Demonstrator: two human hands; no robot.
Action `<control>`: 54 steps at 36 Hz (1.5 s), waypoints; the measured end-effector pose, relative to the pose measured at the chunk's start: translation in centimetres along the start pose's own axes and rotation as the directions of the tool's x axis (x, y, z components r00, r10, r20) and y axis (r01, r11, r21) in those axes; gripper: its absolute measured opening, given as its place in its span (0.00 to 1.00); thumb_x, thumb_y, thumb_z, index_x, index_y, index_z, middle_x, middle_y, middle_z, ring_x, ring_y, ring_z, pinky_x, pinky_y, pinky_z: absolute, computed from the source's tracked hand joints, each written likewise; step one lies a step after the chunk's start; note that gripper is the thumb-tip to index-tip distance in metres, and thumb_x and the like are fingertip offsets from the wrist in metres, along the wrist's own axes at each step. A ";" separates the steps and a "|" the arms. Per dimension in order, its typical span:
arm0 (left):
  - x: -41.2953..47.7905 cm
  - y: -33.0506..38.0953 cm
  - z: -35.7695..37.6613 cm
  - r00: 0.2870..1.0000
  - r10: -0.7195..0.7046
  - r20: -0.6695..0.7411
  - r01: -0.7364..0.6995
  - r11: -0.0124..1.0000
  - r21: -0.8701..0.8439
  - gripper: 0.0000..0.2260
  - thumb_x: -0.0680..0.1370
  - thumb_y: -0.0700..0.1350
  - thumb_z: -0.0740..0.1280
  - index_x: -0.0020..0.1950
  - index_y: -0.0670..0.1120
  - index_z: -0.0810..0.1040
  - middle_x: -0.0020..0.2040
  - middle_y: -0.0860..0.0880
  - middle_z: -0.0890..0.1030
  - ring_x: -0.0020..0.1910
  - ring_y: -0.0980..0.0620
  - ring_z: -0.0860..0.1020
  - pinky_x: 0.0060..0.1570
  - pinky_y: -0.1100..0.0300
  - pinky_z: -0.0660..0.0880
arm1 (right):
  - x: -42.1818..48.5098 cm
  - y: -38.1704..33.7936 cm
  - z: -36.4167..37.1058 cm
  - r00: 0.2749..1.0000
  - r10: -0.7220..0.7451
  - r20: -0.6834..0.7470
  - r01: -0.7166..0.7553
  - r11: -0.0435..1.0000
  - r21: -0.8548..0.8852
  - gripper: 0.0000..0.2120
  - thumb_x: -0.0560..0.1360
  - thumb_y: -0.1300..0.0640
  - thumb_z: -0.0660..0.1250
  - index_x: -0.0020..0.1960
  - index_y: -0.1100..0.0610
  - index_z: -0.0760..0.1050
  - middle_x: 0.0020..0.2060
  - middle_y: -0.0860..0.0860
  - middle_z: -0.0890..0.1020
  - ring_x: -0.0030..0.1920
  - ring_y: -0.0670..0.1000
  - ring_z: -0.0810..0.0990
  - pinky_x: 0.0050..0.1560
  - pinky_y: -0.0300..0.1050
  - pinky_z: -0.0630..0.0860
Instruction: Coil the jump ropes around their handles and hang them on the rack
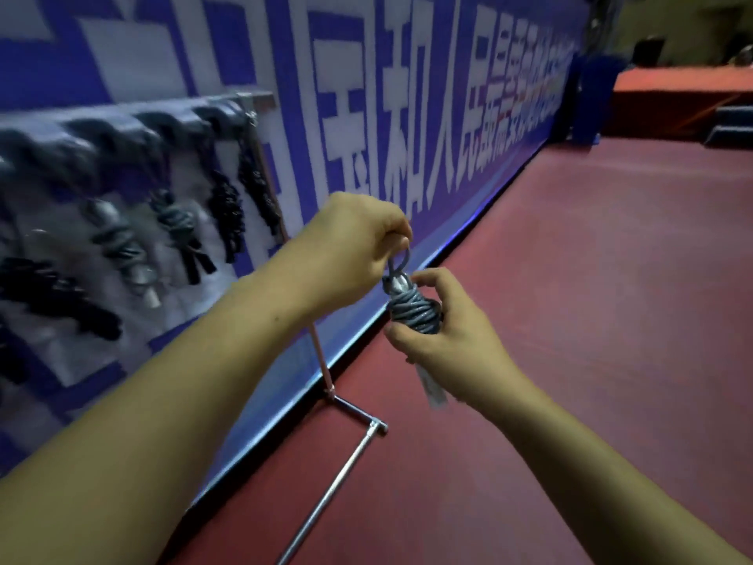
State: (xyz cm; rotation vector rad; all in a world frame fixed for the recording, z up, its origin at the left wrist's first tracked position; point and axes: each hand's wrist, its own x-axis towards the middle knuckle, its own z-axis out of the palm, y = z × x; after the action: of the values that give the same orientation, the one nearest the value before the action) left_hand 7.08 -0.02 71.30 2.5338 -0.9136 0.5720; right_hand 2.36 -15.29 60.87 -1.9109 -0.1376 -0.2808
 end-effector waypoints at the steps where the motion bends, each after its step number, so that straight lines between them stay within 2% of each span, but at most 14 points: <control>1: -0.1 -0.4 -1.4 1.000 0.000 0.014 -0.001 0.998 0.065 0.07 0.82 0.41 0.68 0.53 0.43 0.85 0.46 0.46 0.86 0.47 0.47 0.83 0.50 0.53 0.78 | 0.3 -1.1 0.6 1.000 0.002 0.015 -0.002 1.000 -0.004 0.18 0.70 0.56 0.75 0.53 0.41 0.73 0.38 0.48 0.84 0.37 0.57 0.83 0.42 0.56 0.82; 4: -1.0 -1.9 -5.9 0.998 -0.043 0.035 0.035 0.980 0.196 0.08 0.83 0.44 0.65 0.53 0.42 0.83 0.47 0.46 0.85 0.48 0.47 0.82 0.47 0.57 0.74 | 1.4 -4.6 3.2 0.999 -0.012 0.053 0.011 1.000 0.001 0.18 0.68 0.53 0.74 0.55 0.43 0.73 0.38 0.48 0.85 0.37 0.56 0.84 0.43 0.57 0.82; 9: -2.7 -4.9 -13.8 0.979 -0.204 -0.014 0.202 0.957 0.209 0.08 0.82 0.45 0.66 0.52 0.44 0.84 0.46 0.50 0.84 0.46 0.52 0.81 0.45 0.59 0.72 | 3.5 -10.4 7.9 0.983 -0.085 0.162 0.074 0.995 0.070 0.18 0.68 0.50 0.74 0.54 0.41 0.72 0.41 0.48 0.84 0.38 0.54 0.85 0.44 0.59 0.83; 13: -4.2 -8.3 -19.3 0.929 -0.367 -0.058 0.371 0.920 0.129 0.07 0.80 0.43 0.68 0.45 0.46 0.85 0.38 0.49 0.86 0.40 0.51 0.84 0.46 0.53 0.81 | 5.2 -15.1 11.9 0.951 -0.156 0.267 0.123 0.983 0.136 0.17 0.73 0.54 0.74 0.56 0.43 0.71 0.43 0.49 0.84 0.37 0.53 0.84 0.43 0.56 0.84; 17: -6.9 -11.4 -23.8 0.866 -0.487 -0.113 0.497 0.862 0.094 0.06 0.80 0.43 0.70 0.46 0.46 0.85 0.37 0.49 0.86 0.32 0.59 0.83 0.34 0.68 0.76 | 6.3 -18.8 16.9 0.914 -0.205 0.349 0.149 0.972 0.181 0.19 0.74 0.56 0.75 0.61 0.49 0.73 0.47 0.51 0.83 0.42 0.52 0.84 0.45 0.52 0.85; 21: -9.8 -13.7 -26.9 0.844 -0.516 -0.144 0.536 0.811 0.234 0.06 0.80 0.45 0.70 0.46 0.48 0.86 0.36 0.54 0.84 0.31 0.64 0.79 0.38 0.61 0.75 | 6.2 -21.1 22.1 0.884 -0.241 0.401 0.179 0.966 0.185 0.18 0.73 0.54 0.76 0.59 0.49 0.74 0.48 0.46 0.83 0.45 0.48 0.85 0.46 0.46 0.83; 25: -12.5 -15.9 -28.6 0.813 -0.564 -0.142 0.577 0.753 0.316 0.07 0.80 0.45 0.70 0.50 0.46 0.87 0.41 0.49 0.85 0.41 0.54 0.82 0.42 0.58 0.77 | 5.7 -21.9 27.1 0.863 -0.238 0.446 0.176 0.969 0.175 0.19 0.72 0.51 0.77 0.59 0.49 0.75 0.48 0.47 0.85 0.45 0.47 0.85 0.49 0.47 0.83; 31: -14.9 -18.4 -29.4 0.793 -0.581 -0.184 0.605 0.715 0.349 0.07 0.80 0.46 0.69 0.51 0.45 0.86 0.44 0.48 0.84 0.41 0.52 0.78 0.36 0.66 0.71 | 5.2 -22.9 30.7 0.850 -0.229 0.474 0.163 0.971 0.176 0.17 0.74 0.53 0.74 0.59 0.48 0.72 0.50 0.47 0.82 0.41 0.41 0.80 0.33 0.32 0.73; 35: -15.4 -18.8 -29.3 0.766 -0.610 -0.203 0.642 0.714 0.280 0.08 0.80 0.43 0.67 0.47 0.44 0.86 0.38 0.48 0.85 0.39 0.51 0.83 0.44 0.53 0.81 | 5.0 -23.3 31.5 0.851 -0.228 0.473 0.163 0.971 0.175 0.15 0.75 0.55 0.73 0.59 0.49 0.72 0.46 0.48 0.82 0.39 0.44 0.81 0.27 0.30 0.71; 42: -15.5 -18.9 -29.8 0.731 -0.668 -0.141 0.679 0.692 0.244 0.09 0.79 0.40 0.65 0.43 0.44 0.85 0.36 0.48 0.86 0.35 0.57 0.85 0.46 0.56 0.83 | 5.2 -23.1 31.2 0.833 -0.244 0.497 0.221 0.970 0.105 0.15 0.73 0.54 0.72 0.59 0.48 0.73 0.47 0.47 0.82 0.41 0.45 0.82 0.32 0.34 0.75; 45: -15.8 -19.2 -29.4 0.744 -0.655 -0.127 0.665 0.709 0.235 0.07 0.78 0.41 0.68 0.47 0.46 0.87 0.38 0.48 0.86 0.37 0.54 0.85 0.44 0.57 0.83 | 5.3 -23.0 31.8 0.829 -0.213 0.517 0.213 0.975 0.060 0.16 0.74 0.54 0.73 0.59 0.48 0.72 0.48 0.50 0.82 0.43 0.49 0.83 0.38 0.42 0.81; 48: -16.2 -19.6 -29.4 0.751 -0.639 -0.164 0.660 0.723 0.205 0.05 0.78 0.46 0.73 0.49 0.48 0.88 0.42 0.51 0.86 0.43 0.55 0.83 0.40 0.61 0.79 | 5.2 -23.0 32.2 0.824 -0.189 0.534 0.188 0.980 0.057 0.17 0.75 0.54 0.74 0.59 0.49 0.71 0.48 0.51 0.82 0.43 0.51 0.85 0.38 0.44 0.82; 52: -16.9 -20.1 -29.4 0.726 -0.671 -0.152 0.688 0.709 0.158 0.06 0.78 0.49 0.74 0.46 0.49 0.88 0.38 0.46 0.85 0.35 0.50 0.82 0.32 0.60 0.76 | 5.0 -22.7 32.6 0.810 -0.196 0.553 0.225 0.974 0.017 0.20 0.75 0.53 0.75 0.62 0.52 0.71 0.49 0.50 0.81 0.43 0.49 0.82 0.37 0.41 0.78; 54: -17.0 -20.1 -29.4 0.722 -0.678 -0.141 0.692 0.705 0.152 0.06 0.78 0.49 0.73 0.46 0.49 0.87 0.37 0.44 0.85 0.34 0.47 0.83 0.31 0.60 0.77 | 5.0 -22.5 32.8 0.815 -0.192 0.546 0.237 0.971 -0.012 0.24 0.75 0.51 0.76 0.67 0.53 0.71 0.53 0.52 0.81 0.49 0.51 0.81 0.43 0.42 0.77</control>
State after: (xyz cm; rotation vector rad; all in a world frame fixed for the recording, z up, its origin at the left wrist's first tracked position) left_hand 1.41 37.14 83.36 2.7310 0.1748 0.5139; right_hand 6.21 23.06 71.85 -2.0120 -0.7393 0.1212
